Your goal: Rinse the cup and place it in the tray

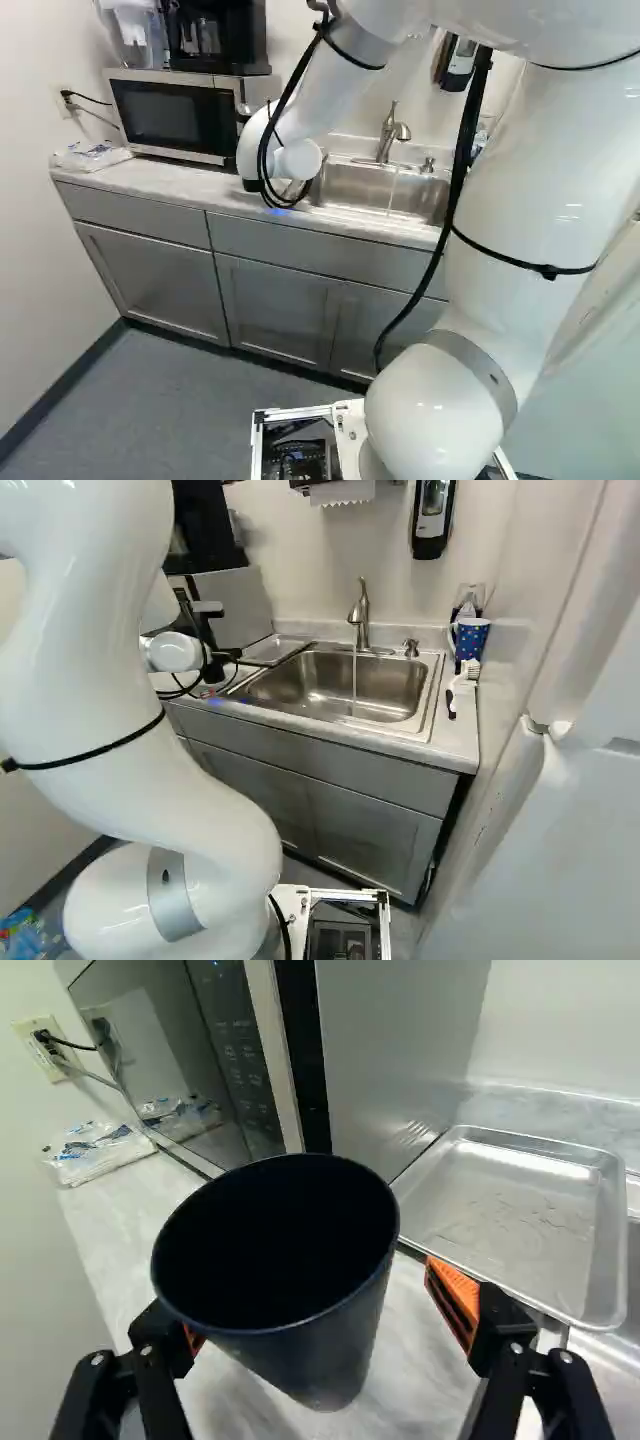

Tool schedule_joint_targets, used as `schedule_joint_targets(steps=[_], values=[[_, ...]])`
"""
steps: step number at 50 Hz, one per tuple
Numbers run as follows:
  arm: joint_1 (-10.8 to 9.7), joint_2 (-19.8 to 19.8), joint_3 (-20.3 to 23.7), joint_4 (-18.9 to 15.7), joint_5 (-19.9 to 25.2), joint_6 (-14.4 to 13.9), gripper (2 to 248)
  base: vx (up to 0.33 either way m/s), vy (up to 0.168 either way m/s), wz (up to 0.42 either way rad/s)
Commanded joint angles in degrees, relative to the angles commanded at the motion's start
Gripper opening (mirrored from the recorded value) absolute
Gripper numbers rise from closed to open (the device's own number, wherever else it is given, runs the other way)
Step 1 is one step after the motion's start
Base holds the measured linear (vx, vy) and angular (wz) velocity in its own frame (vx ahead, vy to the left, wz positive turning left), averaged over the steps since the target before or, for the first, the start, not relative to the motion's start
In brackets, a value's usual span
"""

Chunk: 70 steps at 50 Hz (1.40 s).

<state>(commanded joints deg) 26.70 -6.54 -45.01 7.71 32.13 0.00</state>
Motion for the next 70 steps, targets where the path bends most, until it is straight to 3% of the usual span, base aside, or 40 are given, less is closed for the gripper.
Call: schedule_joint_targets(steps=[4, 5, 9, 10, 15, 16, 20, 21, 47, 70], values=[[0.0, 0.0, 0.0, 0.0, 0.0, 0.0, 247, 0.000, 0.000, 0.000], [0.0, 0.0, 0.0, 0.0, 0.0, 0.0, 218, 0.000, 0.000, 0.000], [0.0, 0.0, 0.0, 0.0, 0.0, 0.0, 218, 0.000, 0.000, 0.000], [0.0, 0.0, 0.0, 0.0, 0.0, 0.0, 180, 0.000, 0.000, 0.000], [0.0, 0.0, 0.0, 0.0, 0.0, 0.0, 180, 0.000, 0.000, 0.000], [0.0, 0.0, 0.0, 0.0, 0.0, 0.0, 142, 0.000, 0.000, 0.000], [0.0, 0.0, 0.0, 0.0, 0.0, 0.0, 142, 0.000, 0.000, 0.000], [0.0, 0.0, 0.0, 0.0, 0.0, 0.0, 124, 0.000, 0.000, 0.000], [-0.2, 0.3, 0.1, 0.0, 0.0, 0.0, 124, 0.000, 0.000, 0.000], [-3.6, 2.7, -0.1, 0.0, 0.0, 0.0, 124, 0.000, 0.000, 0.000]])
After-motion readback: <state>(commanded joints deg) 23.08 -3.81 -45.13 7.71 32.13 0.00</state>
